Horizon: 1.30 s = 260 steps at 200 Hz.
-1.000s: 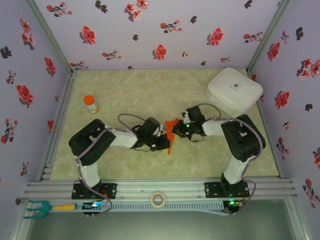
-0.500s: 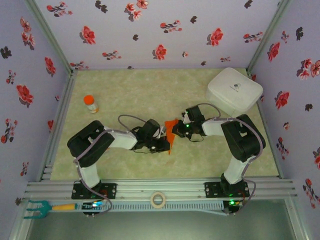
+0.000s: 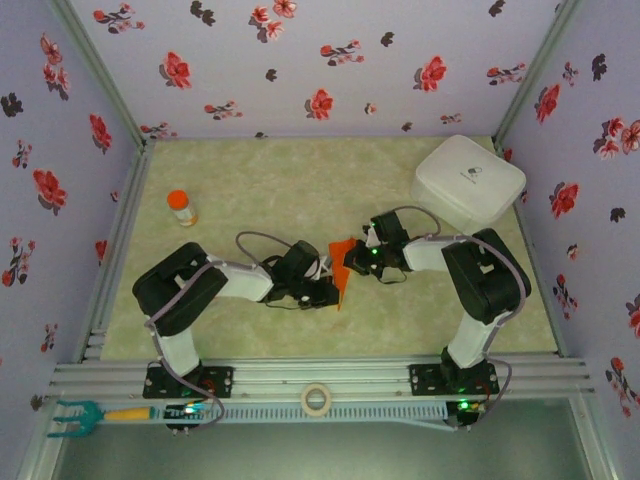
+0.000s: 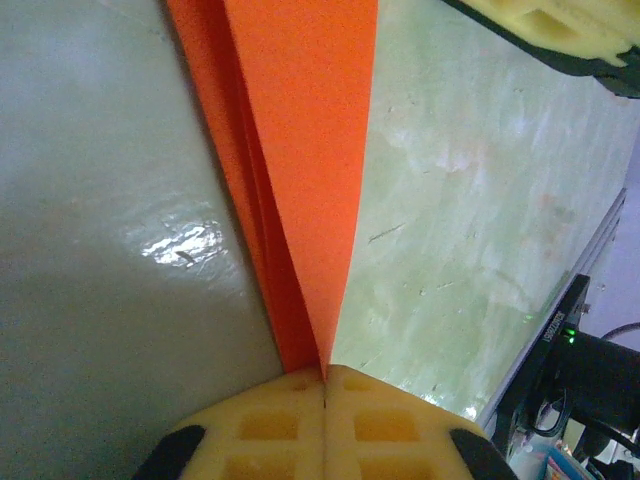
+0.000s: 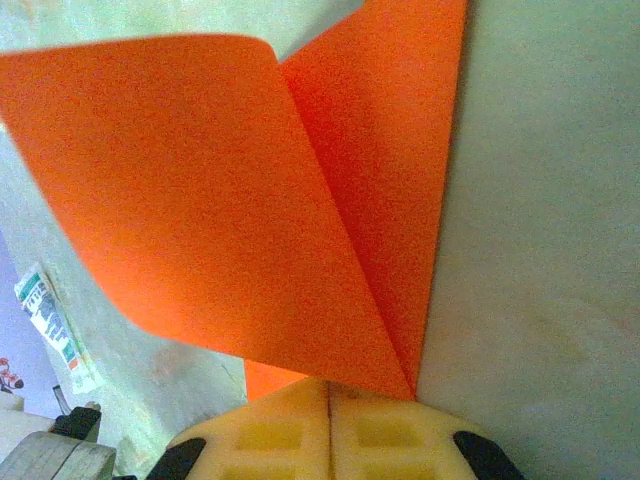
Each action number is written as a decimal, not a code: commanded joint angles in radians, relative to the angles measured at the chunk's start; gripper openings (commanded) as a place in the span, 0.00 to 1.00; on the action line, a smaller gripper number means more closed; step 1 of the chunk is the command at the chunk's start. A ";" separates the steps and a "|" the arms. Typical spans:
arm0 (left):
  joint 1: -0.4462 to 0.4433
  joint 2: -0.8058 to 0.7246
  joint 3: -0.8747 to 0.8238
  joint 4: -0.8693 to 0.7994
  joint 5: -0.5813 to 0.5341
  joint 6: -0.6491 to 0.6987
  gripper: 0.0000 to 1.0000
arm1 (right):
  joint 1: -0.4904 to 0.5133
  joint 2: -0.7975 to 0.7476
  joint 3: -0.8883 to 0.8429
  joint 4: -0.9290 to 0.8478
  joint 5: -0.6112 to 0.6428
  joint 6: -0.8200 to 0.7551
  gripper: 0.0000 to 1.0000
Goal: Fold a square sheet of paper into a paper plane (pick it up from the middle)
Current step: Fold the wing for the fifth time at the center of the table.
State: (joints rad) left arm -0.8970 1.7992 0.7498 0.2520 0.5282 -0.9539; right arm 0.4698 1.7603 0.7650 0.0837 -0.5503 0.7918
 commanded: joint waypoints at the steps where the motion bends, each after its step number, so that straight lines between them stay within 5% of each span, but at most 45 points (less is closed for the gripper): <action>1: -0.042 0.011 -0.050 -0.153 0.076 0.018 0.05 | 0.001 0.041 -0.016 -0.108 0.117 -0.022 0.08; 11: -0.044 0.010 -0.054 -0.158 0.077 0.020 0.14 | 0.002 0.041 -0.016 -0.108 0.117 -0.022 0.08; 67: -0.045 -0.141 -0.060 -0.206 -0.009 0.024 0.26 | 0.004 0.037 -0.016 -0.106 0.115 -0.019 0.08; 78: -0.038 -0.182 -0.056 -0.220 -0.044 0.027 0.23 | 0.004 0.035 -0.016 -0.107 0.113 -0.019 0.08; 101: -0.009 -0.228 -0.046 -0.185 -0.071 0.020 0.00 | 0.006 0.034 -0.018 -0.107 0.112 -0.017 0.08; 191: 0.042 0.011 0.222 -0.128 -0.002 0.055 0.00 | 0.007 0.036 -0.018 -0.099 0.110 -0.013 0.08; 260: 0.043 0.132 0.190 -0.055 0.018 0.027 0.00 | 0.009 0.040 -0.019 -0.095 0.109 -0.009 0.07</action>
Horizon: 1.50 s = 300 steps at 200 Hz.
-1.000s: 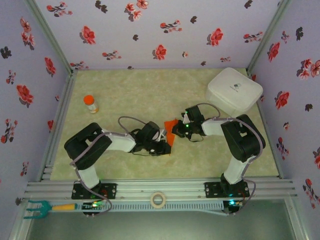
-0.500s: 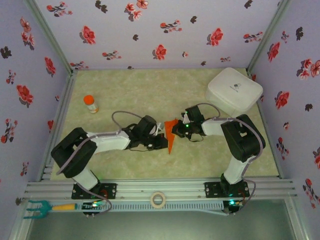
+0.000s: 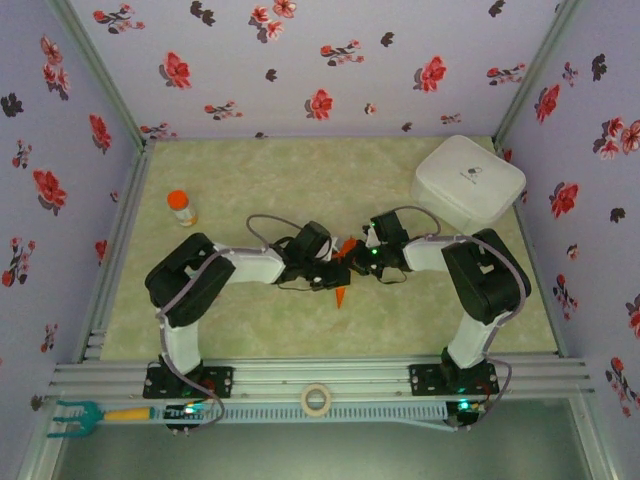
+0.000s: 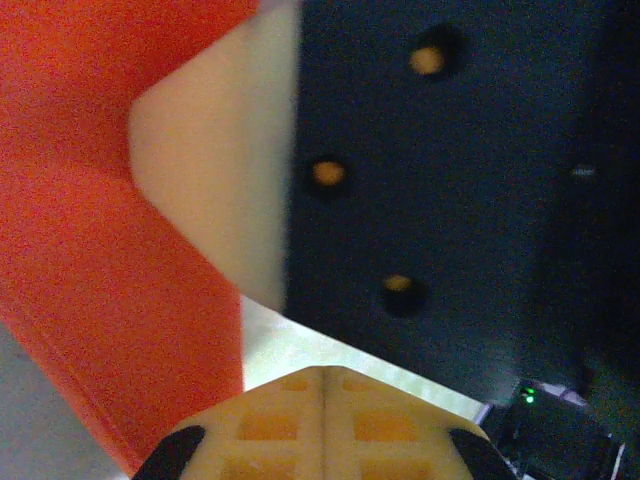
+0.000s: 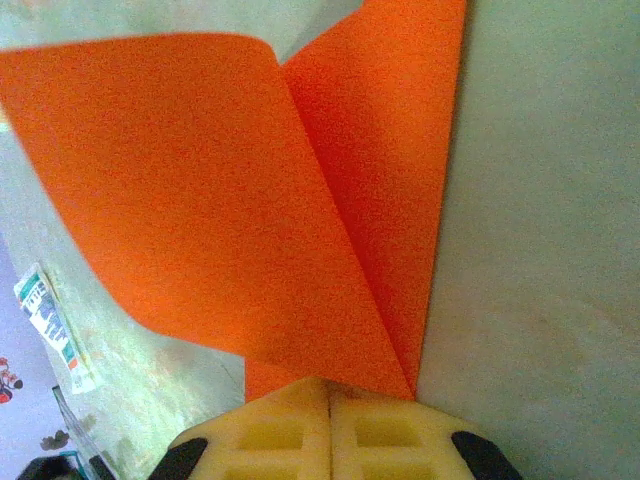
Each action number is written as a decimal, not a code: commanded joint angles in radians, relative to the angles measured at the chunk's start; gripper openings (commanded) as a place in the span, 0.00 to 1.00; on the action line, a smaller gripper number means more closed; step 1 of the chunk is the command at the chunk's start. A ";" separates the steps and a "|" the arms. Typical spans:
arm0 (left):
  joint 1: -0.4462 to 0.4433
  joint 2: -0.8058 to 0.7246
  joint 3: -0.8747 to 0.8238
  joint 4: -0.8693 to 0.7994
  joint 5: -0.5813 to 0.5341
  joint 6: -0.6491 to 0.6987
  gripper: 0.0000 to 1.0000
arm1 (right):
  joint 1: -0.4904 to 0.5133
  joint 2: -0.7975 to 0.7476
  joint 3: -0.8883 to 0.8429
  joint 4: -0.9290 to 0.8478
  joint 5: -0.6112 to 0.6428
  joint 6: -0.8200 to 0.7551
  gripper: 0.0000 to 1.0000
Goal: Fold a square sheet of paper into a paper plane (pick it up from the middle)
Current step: Fold the wing for the fifth time at the center of the table.
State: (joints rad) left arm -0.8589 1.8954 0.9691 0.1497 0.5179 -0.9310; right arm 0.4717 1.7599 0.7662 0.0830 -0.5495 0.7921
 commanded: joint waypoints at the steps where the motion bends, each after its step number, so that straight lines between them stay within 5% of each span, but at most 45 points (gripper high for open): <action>1: 0.005 0.038 -0.032 0.049 0.029 0.003 0.00 | 0.007 0.040 -0.020 -0.095 0.108 -0.009 0.08; 68: -0.032 0.003 -0.154 0.074 0.049 -0.024 0.00 | 0.006 0.044 -0.014 -0.109 0.114 -0.015 0.07; 132: -0.097 -0.082 -0.155 -0.202 -0.011 0.086 0.00 | 0.006 0.038 -0.017 -0.111 0.119 -0.015 0.07; 195: -0.150 -0.213 -0.224 -0.234 -0.067 0.070 0.00 | 0.009 0.026 -0.028 -0.107 0.111 -0.006 0.07; 248: -0.073 -0.416 -0.312 -0.075 -0.113 0.008 0.00 | 0.039 -0.033 -0.093 -0.015 0.098 0.111 0.07; 300: 0.004 -0.337 -0.274 0.042 -0.076 -0.025 0.00 | 0.090 -0.128 -0.168 0.034 0.166 0.267 0.07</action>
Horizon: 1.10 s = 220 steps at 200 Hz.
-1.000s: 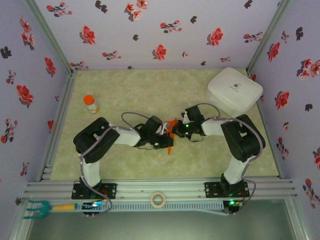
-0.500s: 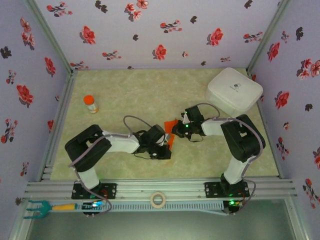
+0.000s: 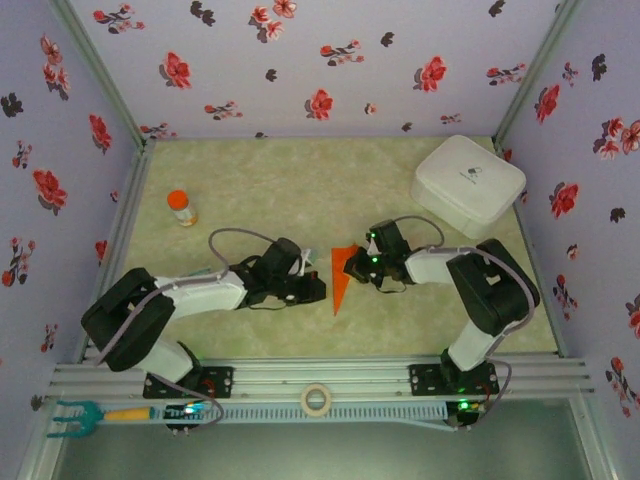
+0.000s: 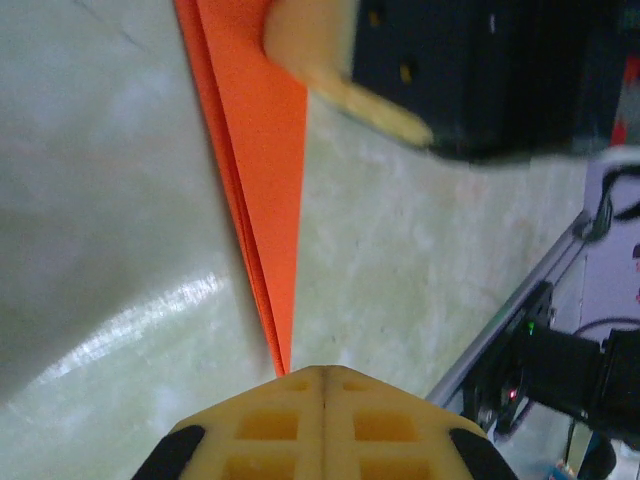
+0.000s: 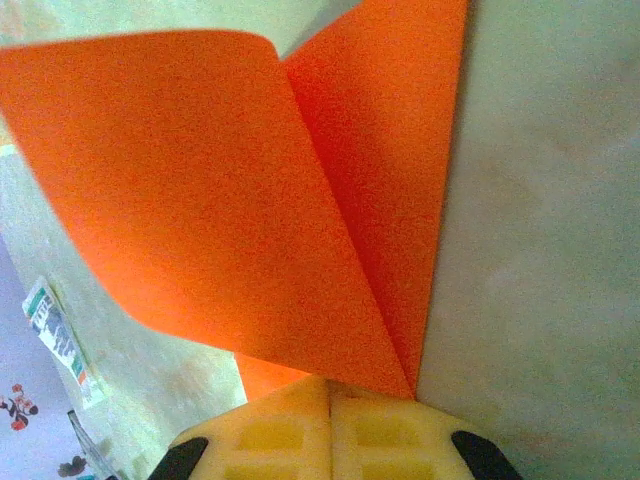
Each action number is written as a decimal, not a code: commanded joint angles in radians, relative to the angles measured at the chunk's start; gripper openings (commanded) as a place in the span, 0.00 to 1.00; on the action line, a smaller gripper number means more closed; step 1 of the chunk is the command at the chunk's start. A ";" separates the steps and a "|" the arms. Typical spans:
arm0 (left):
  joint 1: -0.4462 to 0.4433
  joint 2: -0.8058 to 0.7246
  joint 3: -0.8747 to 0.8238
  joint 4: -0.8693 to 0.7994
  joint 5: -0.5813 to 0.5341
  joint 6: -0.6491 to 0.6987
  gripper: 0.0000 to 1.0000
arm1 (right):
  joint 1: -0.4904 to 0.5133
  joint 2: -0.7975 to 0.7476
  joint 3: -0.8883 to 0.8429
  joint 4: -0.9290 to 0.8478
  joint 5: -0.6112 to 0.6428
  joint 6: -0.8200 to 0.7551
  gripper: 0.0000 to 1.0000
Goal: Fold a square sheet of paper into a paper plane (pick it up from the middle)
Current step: Fold the wing for the fifth time at the center of the table.
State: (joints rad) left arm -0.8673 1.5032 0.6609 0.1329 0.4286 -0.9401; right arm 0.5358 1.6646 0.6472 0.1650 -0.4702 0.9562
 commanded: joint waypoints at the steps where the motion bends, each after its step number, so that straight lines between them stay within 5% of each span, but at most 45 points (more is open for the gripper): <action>1: 0.013 0.058 0.036 0.059 0.014 -0.016 0.00 | 0.027 -0.036 -0.050 -0.047 0.088 0.106 0.07; 86: 0.021 0.304 0.205 0.120 0.074 -0.012 0.00 | 0.064 -0.087 -0.089 -0.012 0.136 0.200 0.07; 156: 0.019 0.384 0.147 0.087 0.048 -0.028 0.00 | 0.062 -0.087 -0.071 0.003 0.123 0.184 0.09; 220: 0.026 0.391 0.087 0.048 0.032 -0.015 0.00 | -0.055 -0.236 0.036 -0.188 0.093 -0.103 0.11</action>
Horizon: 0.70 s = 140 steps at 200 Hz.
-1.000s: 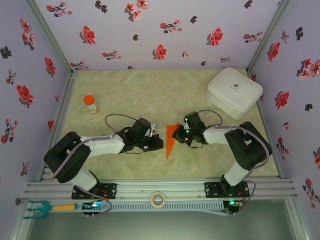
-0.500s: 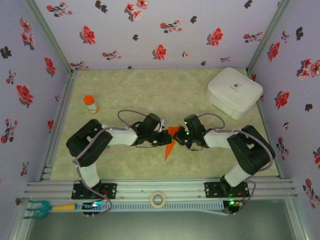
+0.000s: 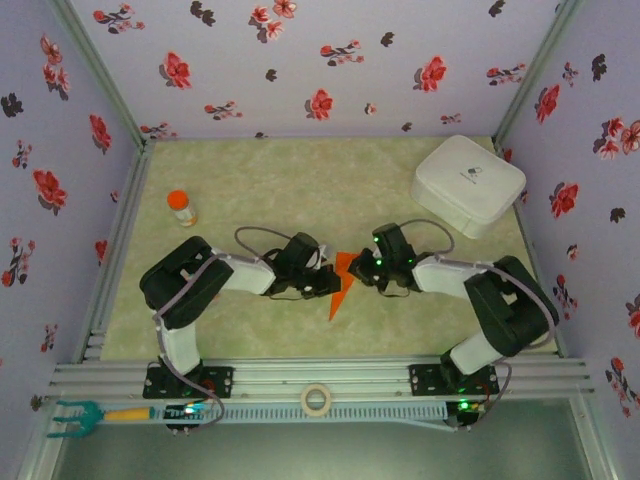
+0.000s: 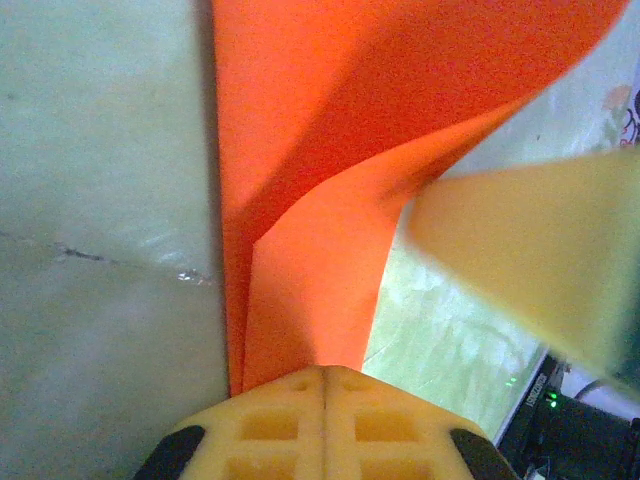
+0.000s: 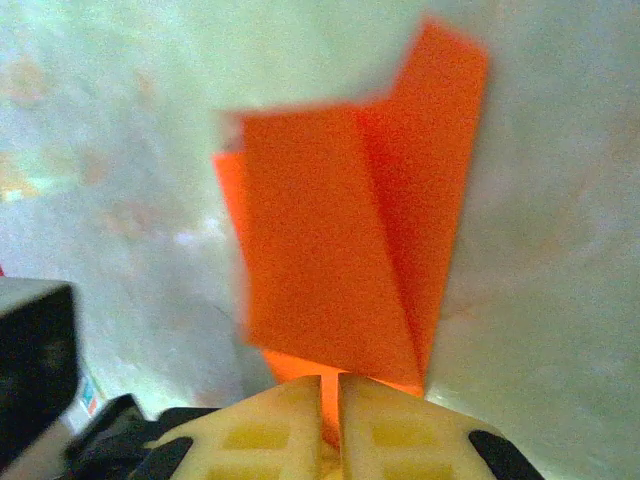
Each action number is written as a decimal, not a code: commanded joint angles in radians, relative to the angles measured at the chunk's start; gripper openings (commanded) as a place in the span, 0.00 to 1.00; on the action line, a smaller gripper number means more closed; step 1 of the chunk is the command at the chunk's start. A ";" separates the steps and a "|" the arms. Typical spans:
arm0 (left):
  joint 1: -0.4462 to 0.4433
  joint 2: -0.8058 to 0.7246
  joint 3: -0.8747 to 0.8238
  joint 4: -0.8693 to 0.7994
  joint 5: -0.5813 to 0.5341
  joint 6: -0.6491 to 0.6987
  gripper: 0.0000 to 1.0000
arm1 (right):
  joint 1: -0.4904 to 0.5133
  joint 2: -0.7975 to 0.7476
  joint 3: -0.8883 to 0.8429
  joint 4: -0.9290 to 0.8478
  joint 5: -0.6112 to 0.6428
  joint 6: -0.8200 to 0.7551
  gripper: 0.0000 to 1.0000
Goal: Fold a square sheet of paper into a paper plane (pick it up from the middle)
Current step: Fold the wing for the fifth time at the center of the table.
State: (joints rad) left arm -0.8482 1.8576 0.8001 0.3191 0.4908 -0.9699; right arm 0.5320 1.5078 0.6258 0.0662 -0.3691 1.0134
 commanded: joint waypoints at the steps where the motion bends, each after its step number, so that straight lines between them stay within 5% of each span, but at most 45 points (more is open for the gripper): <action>1: 0.007 0.037 -0.053 -0.138 -0.029 0.015 0.00 | -0.052 -0.082 0.058 -0.089 -0.012 -0.166 0.11; 36: 0.011 0.040 -0.049 -0.137 -0.018 0.026 0.00 | -0.033 -0.060 0.093 -0.133 -0.132 -0.282 0.06; 140: 0.015 0.042 -0.053 -0.136 -0.013 0.023 0.00 | 0.037 0.133 0.110 -0.121 -0.106 -0.354 0.03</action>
State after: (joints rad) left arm -0.8410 1.8576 0.7944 0.3290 0.5030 -0.9665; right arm 0.5713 1.6039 0.7204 -0.0399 -0.4969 0.7017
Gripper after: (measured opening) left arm 0.043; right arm 0.058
